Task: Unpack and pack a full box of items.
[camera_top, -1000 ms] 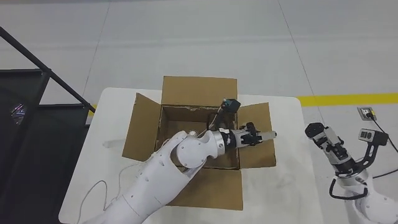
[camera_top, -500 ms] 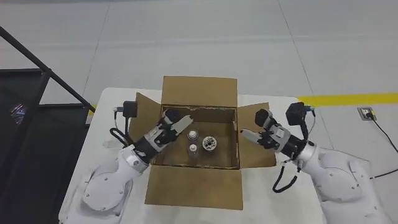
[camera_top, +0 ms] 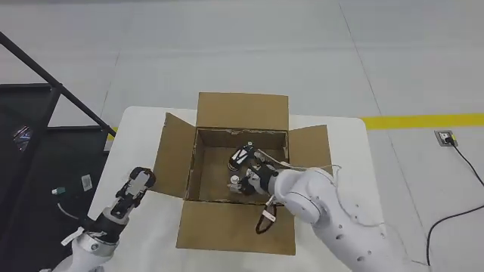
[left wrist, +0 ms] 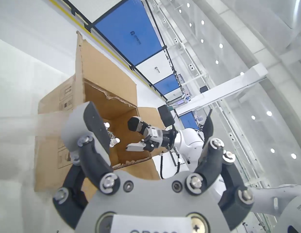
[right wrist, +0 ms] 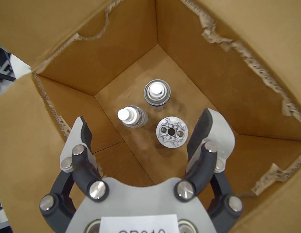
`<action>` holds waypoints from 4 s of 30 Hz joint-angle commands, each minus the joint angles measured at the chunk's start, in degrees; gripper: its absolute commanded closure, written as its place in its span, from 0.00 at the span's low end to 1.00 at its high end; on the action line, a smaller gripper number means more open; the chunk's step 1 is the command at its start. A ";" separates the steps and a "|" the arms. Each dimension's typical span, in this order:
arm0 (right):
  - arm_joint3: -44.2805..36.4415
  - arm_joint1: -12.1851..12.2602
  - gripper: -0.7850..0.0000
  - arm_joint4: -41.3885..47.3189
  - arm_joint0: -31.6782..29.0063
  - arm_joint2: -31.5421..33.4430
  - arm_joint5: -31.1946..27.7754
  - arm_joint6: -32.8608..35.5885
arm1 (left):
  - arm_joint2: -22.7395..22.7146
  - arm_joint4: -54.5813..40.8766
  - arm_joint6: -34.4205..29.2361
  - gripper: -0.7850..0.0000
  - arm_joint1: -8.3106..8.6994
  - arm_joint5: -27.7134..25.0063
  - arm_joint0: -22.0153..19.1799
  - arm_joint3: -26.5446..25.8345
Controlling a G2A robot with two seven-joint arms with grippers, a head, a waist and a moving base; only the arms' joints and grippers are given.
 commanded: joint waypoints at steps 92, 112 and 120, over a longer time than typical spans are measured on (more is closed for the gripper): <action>-6.91 1.82 0.00 -12.16 -16.40 45.02 19.75 -16.83 | 4.99 -1.85 -6.21 0.00 1.99 1.43 -10.63 6.72; -1.77 -3.82 0.00 0.53 -0.50 5.32 1.77 5.81 | 1.06 -3.68 1.16 0.00 2.06 -2.16 -3.73 6.90; 15.14 -8.42 0.00 3.39 7.47 -3.28 4.33 -0.11 | 0.68 -4.49 2.11 0.00 2.05 -3.52 -1.90 6.61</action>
